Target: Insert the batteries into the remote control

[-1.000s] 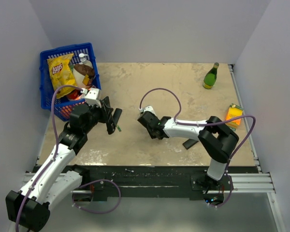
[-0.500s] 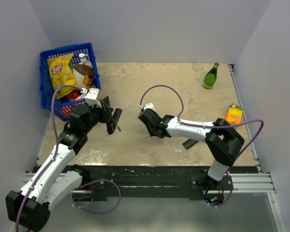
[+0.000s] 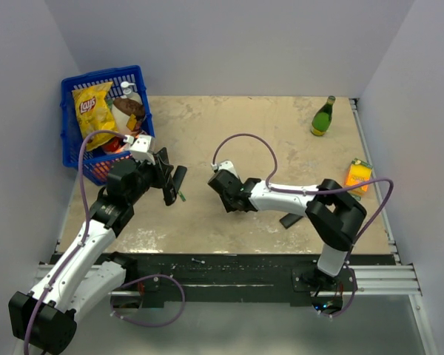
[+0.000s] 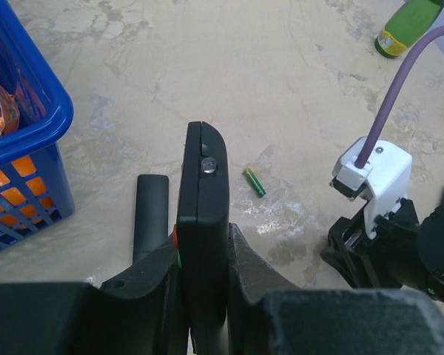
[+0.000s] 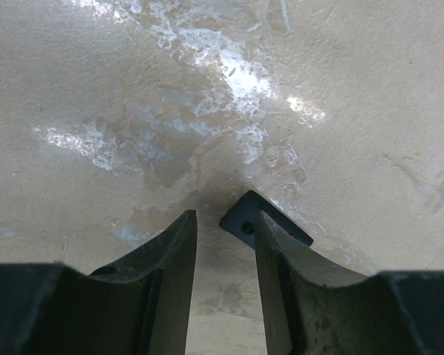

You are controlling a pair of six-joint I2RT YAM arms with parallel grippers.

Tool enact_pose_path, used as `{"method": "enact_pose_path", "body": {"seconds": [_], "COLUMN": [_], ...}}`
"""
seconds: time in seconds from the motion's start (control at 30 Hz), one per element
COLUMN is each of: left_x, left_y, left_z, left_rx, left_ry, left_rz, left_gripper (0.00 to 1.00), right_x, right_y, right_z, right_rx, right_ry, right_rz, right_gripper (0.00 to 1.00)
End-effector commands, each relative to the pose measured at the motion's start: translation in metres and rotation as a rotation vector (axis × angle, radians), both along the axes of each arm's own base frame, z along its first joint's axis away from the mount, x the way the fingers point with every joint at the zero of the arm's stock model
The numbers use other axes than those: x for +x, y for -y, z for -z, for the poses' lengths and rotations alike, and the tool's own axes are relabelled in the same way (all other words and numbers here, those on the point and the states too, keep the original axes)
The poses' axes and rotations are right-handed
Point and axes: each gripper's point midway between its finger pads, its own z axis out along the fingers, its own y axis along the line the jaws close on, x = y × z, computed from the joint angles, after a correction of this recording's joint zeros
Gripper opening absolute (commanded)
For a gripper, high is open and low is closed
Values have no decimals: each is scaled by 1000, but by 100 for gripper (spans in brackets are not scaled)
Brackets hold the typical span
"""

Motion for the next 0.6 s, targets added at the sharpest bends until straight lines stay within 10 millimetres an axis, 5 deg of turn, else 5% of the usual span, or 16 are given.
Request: {"method": "enact_pose_path", "body": {"seconds": [0.0,0.57], "left_x": [3,3], "left_y": [2,2], "left_z": [-16,-16], "left_rx": [-5,-7], "left_ry": [62,63], "left_rz": [14,13], "left_gripper": [0,0], "right_x": [6,3], "right_y": [-9,22], "right_z": [-3,15], "right_rx": [-11,-234], "right_ry": [39,92], "right_rz": [48,173], "right_gripper": [39,30]}}
